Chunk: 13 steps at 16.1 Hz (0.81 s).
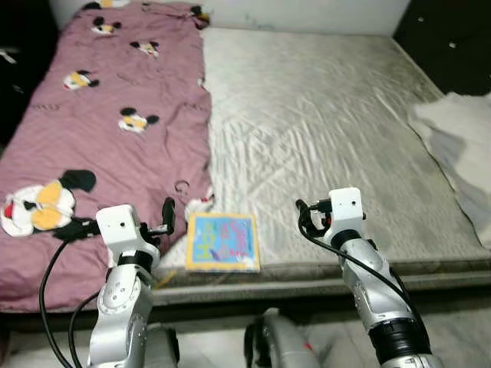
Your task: Clean up the room
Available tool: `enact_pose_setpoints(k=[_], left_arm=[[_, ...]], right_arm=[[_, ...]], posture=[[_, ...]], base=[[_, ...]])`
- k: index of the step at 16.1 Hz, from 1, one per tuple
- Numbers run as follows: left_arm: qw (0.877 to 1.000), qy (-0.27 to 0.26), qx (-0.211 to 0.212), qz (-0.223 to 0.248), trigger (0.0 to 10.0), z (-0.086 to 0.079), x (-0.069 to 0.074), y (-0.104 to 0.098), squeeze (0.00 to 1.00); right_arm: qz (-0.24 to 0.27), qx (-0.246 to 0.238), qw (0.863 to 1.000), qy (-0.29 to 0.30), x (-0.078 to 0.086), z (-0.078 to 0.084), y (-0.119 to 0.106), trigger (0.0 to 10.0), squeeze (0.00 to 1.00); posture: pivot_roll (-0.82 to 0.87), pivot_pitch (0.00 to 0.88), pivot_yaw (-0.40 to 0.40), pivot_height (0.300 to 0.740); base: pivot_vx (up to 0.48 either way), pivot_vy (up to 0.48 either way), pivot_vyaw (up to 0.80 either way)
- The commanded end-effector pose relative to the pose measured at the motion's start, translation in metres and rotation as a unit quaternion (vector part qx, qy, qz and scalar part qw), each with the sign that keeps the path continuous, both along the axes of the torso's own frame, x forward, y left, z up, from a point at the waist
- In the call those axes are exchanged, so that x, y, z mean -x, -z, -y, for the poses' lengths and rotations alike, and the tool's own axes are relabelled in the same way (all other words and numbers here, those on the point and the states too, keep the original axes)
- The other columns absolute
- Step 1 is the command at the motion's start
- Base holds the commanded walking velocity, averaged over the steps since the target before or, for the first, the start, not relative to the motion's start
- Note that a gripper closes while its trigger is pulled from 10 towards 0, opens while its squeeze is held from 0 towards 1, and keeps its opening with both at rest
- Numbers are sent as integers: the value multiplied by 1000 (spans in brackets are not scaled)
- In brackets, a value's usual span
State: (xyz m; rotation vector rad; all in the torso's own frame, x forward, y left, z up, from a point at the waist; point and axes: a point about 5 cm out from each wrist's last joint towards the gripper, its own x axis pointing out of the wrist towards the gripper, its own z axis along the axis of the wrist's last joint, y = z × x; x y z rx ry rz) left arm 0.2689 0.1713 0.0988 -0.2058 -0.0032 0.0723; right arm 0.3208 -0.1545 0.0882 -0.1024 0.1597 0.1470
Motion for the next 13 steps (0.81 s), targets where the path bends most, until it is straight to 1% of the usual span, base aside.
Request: enact_pose_setpoints(k=[1, 3, 4, 6, 10, 12, 13], left_arm=[[1000, 2, -2, -1, 10000, 3, -1, 1, 0], [1000, -4, -3, -1, 10000, 3, -1, 1, 0], [1000, -18, -8, -4, 10000, 0, -1, 1, 0], [999, -33, -11, -10, 10000, -4, -2, 3, 0], [999, -42, -13, -8, 10000, -7, -5, 1, 0], [999, -46, -10, -10, 10000, -7, -4, 2, 0], [999, -47, -9, -11, 10000, -7, -4, 2, 0]], right_arm=[[-3, 8, 1000, -6, 0, 1, 2, 10000, 0], [-2, 10, 1000, -11, 0, 0, 2, 10000, 0], [-2, 12, 1000, -12, 0, 0, 2, 10000, 0], [-4, 15, 1000, -11, -1, 2, 4, 10000, 0], [-4, 28, 1000, -11, -2, 5, 5, 10000, 0], [-5, 28, 999, -15, 0, 3, 6, 10000, 0], [-6, 27, 999, -16, 0, 3, 6, 10000, 0]], posture=[[-41, 174, -76, 645], [-40, 172, -77, 615], [-41, 168, -80, 605], [-40, 169, -80, 605], [-42, 180, -78, 605], [-43, 188, -79, 570], [-43, 189, -78, 560]], base=[[0, 0, 0], [0, 0, 0], [0, 0, 0], [0, 0, 0], [0, 0, 0], [0, 0, 0], [0, 0, 0]])
